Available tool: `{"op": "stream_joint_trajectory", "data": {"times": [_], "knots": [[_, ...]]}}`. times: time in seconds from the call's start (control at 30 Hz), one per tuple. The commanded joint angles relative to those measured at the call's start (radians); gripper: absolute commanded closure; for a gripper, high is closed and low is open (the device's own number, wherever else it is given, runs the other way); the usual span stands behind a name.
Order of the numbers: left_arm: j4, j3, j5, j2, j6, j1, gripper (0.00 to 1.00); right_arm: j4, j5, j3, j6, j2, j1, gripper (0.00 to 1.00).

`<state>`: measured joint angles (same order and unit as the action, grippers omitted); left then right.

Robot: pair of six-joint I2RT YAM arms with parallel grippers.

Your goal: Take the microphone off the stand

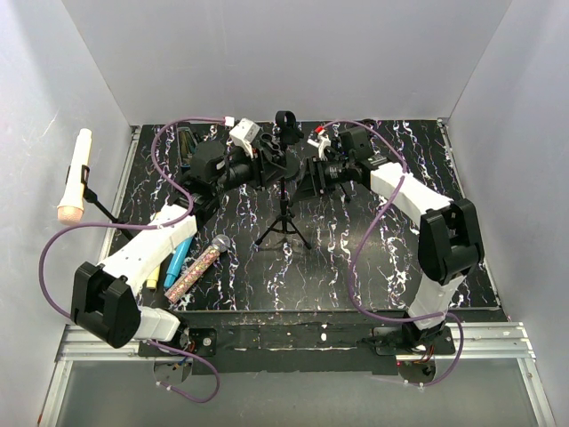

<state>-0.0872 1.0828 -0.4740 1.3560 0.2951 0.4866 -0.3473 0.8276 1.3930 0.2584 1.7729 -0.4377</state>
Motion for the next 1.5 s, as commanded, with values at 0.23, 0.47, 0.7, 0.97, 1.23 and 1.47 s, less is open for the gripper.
{"op": "stream_joint_trajectory", "data": {"times": [0.23, 0.47, 0.7, 0.97, 1.23, 1.47], "knots": [[0.113, 0.052, 0.048, -0.037, 0.099, -0.02, 1.0, 0.12, 0.094, 0.057, 0.068, 0.06, -0.03, 0.51], [0.109, 0.051, 0.043, -0.023, 0.121, -0.052, 1.0, 0.14, 0.168, 0.075, 0.082, 0.103, -0.036, 0.45], [0.096, 0.049, 0.022, -0.012, 0.128, -0.068, 1.0, 0.166, 0.196, 0.084, 0.091, 0.117, -0.038, 0.54], [0.119, 0.046, -0.032, -0.02, 0.122, -0.069, 1.0, 0.166, 0.159, 0.138, 0.096, 0.145, -0.049, 0.68], [0.182, 0.039, -0.022, -0.052, 0.082, -0.1, 1.0, 0.111, -0.013, 0.118, -0.06, 0.063, -0.09, 0.99], [0.218, 0.054, 0.012, -0.041, 0.121, -0.134, 1.0, 0.151, -0.178, -0.012, -0.606, -0.113, -0.163, 0.99]]}}
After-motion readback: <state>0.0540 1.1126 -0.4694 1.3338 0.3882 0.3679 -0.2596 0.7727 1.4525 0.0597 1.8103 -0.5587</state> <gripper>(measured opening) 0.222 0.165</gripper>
